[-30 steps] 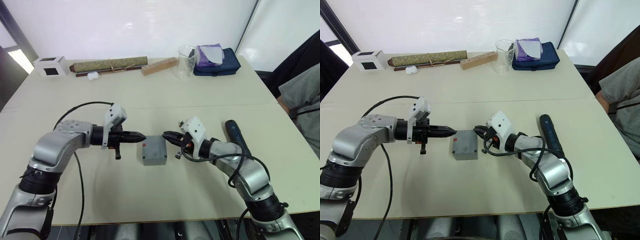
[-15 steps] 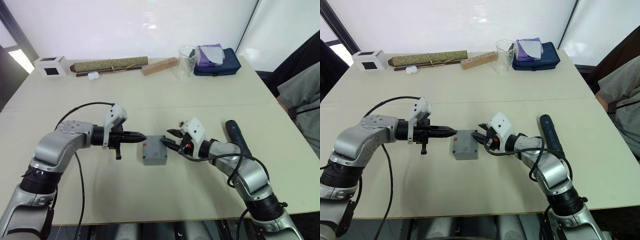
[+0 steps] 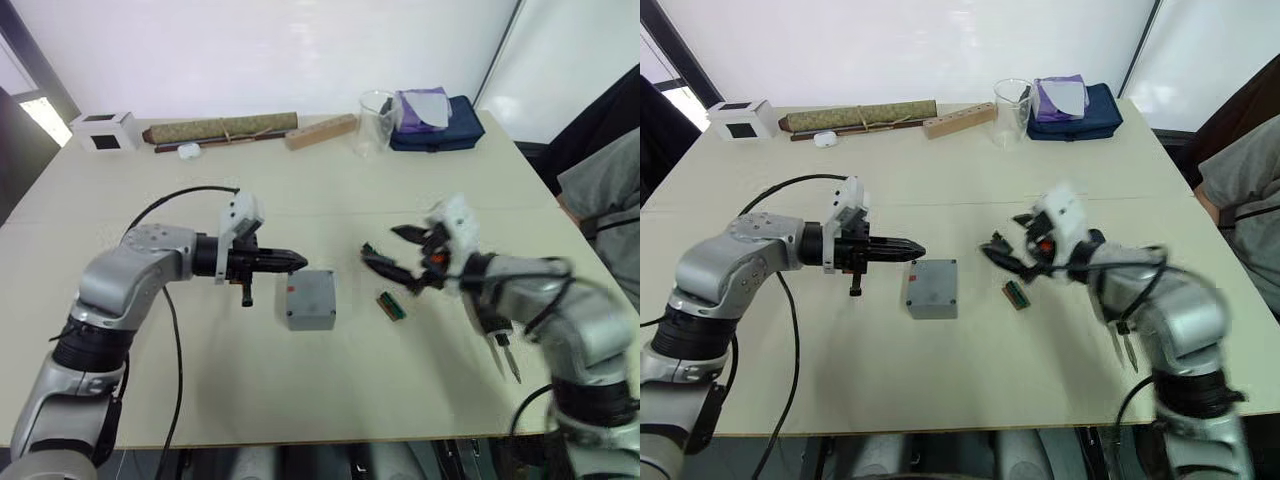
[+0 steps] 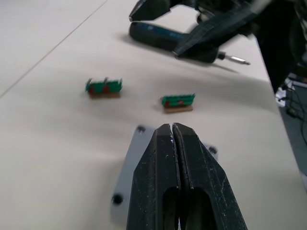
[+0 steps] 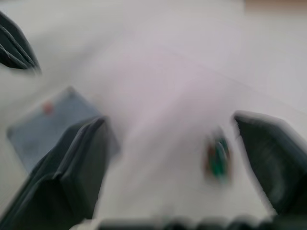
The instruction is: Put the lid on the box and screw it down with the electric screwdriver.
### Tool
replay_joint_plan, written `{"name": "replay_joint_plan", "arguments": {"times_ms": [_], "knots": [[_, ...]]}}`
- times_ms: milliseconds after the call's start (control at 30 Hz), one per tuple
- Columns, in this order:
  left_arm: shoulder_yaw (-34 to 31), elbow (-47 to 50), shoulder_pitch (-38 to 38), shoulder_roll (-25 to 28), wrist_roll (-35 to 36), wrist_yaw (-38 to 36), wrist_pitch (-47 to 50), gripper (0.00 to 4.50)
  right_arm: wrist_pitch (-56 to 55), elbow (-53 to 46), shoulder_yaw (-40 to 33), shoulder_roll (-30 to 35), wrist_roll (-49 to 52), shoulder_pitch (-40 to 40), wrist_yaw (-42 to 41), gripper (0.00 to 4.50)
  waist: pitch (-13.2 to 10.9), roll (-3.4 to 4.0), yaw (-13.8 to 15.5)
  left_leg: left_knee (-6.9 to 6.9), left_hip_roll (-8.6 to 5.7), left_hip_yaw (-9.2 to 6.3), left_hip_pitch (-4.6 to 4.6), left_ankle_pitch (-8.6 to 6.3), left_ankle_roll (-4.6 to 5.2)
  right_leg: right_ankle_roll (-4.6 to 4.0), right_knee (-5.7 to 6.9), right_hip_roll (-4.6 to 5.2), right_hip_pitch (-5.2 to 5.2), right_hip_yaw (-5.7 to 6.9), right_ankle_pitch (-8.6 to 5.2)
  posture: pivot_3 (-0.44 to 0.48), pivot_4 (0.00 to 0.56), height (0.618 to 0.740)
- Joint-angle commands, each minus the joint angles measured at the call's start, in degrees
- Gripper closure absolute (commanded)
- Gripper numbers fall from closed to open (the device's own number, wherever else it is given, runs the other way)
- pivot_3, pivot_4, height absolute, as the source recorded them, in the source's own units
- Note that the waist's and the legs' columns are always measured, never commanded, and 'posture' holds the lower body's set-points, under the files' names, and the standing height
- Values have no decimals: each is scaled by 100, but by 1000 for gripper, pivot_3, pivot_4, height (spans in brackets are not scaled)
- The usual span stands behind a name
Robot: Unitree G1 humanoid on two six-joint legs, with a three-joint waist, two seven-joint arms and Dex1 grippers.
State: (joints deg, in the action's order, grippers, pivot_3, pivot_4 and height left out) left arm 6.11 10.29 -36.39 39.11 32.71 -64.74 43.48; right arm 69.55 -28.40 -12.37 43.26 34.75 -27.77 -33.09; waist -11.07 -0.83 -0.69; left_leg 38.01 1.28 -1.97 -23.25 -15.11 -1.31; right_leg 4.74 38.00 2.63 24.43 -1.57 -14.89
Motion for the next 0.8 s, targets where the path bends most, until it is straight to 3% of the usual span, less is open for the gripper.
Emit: {"name": "replay_joint_plan", "arguments": {"times_ms": [33, 100, 200, 267, 367, 500, 800], "knots": [[216, 357, -275, -53, 11, -364, -342, 4500, 1854, 768, -425, 1061, 210, -881, -97, 89, 0, 2, -4, -1, 0, 2, 1, 0, 0, 0, 0, 0, 0, -1, 0, 0, 150, 740], [326, 416, -315, -74, -23, -523, -492, 4500, 2280, 1237, -163, 1638, 417, -1157, -221, 89, -7, 12, -10, -1, 0, 5, 0, 0, 1, -1, 0, 0, 4, -4, 0, 0, 150, 740], [552, 412, -321, -9, -173, -896, -852, 4500, 2295, 1757, 1134, 3004, 937, -1273, -825, 89, -2, 11, -14, -7, 0, 8, 0, -1, 2, -3, -7, -1, 5, -6, -2, 0, 150, 740], [658, 423, -341, -35, -295, -941, -1003, 4500, 2295, 2077, 1474, 3236, 1089, -1433, -985, 89, 0, 6, -48, -6, 11, 11, 1, -7, 13, -4, -15, -13, 5, -7, -2, 0, 150, 740], [781, 402, -362, -102, -428, -1031, -1220, 4500, 2295, 2874, 2309, 3249, 983, -1857, -1051, 89, -1, 8, -77, -6, 11, 27, 5, -8, 15, -2, -17, -13, 6, -22, -2, 0, 150, 740], [842, 477, -298, -193, -465, -977, -1263, 4500, 2295, 3235, 3104, 3168, 1018, -2292, -1262, 89, -2, 9, -38, -1, 11, 30, 3, -8, 15, -1, -17, -13, 7, -26, -2, 0, 150, 740], [752, 973, 75, -118, -437, -734, -1122, 4500, 2295, 3937, 4283, 2768, 706, -2877, -1340, 89, -2, 9, -31, 0, 10, 29, -8, -8, 14, 1, -25, -11, 13, -25, -1, 0, 150, 740]]}}
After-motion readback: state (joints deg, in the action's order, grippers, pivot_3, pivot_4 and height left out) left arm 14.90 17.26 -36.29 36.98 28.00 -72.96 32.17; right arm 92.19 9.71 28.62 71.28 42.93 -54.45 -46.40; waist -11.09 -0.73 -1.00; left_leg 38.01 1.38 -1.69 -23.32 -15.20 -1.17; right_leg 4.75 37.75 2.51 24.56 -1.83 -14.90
